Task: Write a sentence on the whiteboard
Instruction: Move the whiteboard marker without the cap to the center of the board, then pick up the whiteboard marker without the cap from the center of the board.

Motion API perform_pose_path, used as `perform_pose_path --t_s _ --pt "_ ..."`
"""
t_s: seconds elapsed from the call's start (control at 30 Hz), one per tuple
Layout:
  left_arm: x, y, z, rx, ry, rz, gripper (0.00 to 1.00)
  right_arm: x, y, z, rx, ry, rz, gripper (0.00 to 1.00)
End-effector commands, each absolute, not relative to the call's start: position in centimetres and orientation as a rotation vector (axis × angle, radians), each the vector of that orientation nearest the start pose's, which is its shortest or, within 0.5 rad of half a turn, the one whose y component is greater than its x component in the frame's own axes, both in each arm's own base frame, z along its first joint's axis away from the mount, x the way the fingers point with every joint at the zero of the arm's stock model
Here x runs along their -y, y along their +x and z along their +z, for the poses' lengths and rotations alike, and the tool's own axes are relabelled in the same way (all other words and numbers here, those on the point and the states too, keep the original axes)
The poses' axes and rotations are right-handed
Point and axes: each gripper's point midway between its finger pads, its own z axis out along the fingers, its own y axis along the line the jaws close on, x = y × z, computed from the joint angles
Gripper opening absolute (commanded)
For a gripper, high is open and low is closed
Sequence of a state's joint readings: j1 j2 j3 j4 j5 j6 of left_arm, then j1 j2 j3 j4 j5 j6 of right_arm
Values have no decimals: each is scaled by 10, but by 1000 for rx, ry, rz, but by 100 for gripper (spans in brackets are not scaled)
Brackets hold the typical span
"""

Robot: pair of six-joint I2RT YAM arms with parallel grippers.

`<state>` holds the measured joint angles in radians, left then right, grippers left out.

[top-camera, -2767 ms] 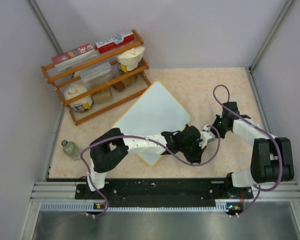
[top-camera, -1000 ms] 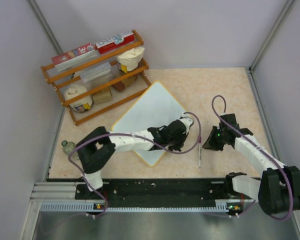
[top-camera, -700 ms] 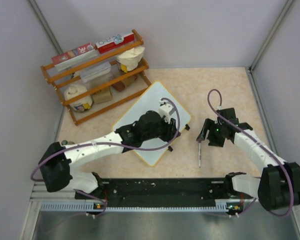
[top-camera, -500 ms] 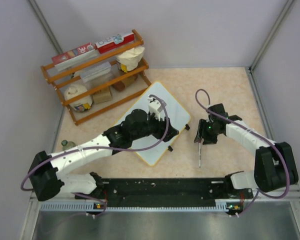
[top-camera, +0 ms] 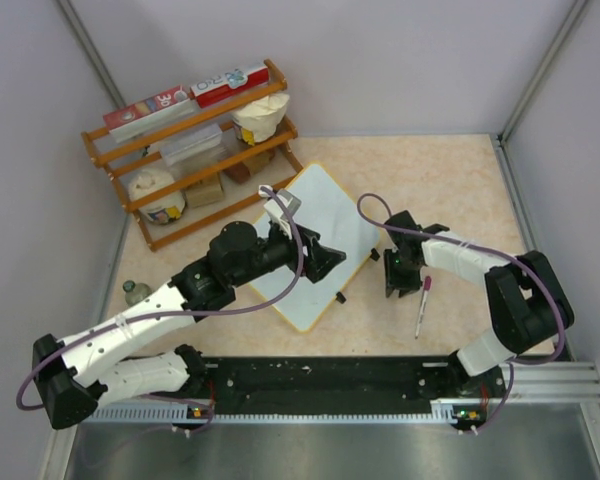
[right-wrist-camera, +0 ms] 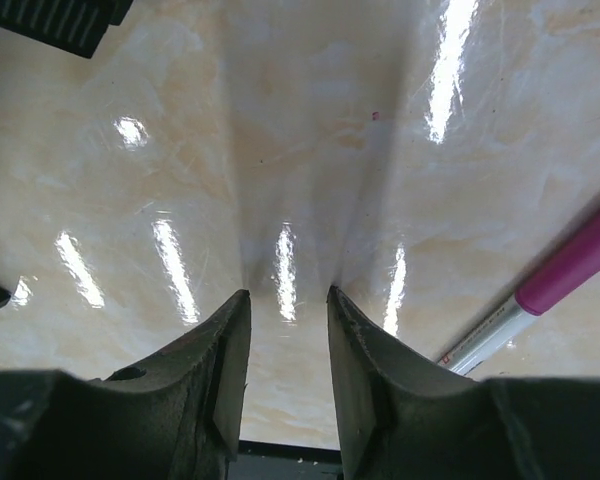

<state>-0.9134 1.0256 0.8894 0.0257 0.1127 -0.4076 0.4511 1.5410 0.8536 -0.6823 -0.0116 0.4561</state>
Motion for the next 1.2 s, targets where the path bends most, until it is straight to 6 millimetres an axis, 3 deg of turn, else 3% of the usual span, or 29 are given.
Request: perform_pose_path --t_s 0.0,0.13,0.23,0.53,1.0,1.17 --pt "307 203 305 -1683 522 -1026 91 -132 225 40 -2905 -2 163 38" --pt "306 203 300 -1699 534 -1010 92 -133 231 62 -2836 42 201 39" --pt "307 202 295 -1711 547 -1010 93 -119 229 67 -2820 118 150 40" --pt "308 200 283 -1734 570 -1007 93 -72 214 50 -2833 350 69 40" --pt "306 200 280 -1725 594 -986 97 -50 203 21 -2904 468 -124 39" --pt "304 199 271 -1756 606 -973 97 -54 199 12 -2937 492 -67 37"
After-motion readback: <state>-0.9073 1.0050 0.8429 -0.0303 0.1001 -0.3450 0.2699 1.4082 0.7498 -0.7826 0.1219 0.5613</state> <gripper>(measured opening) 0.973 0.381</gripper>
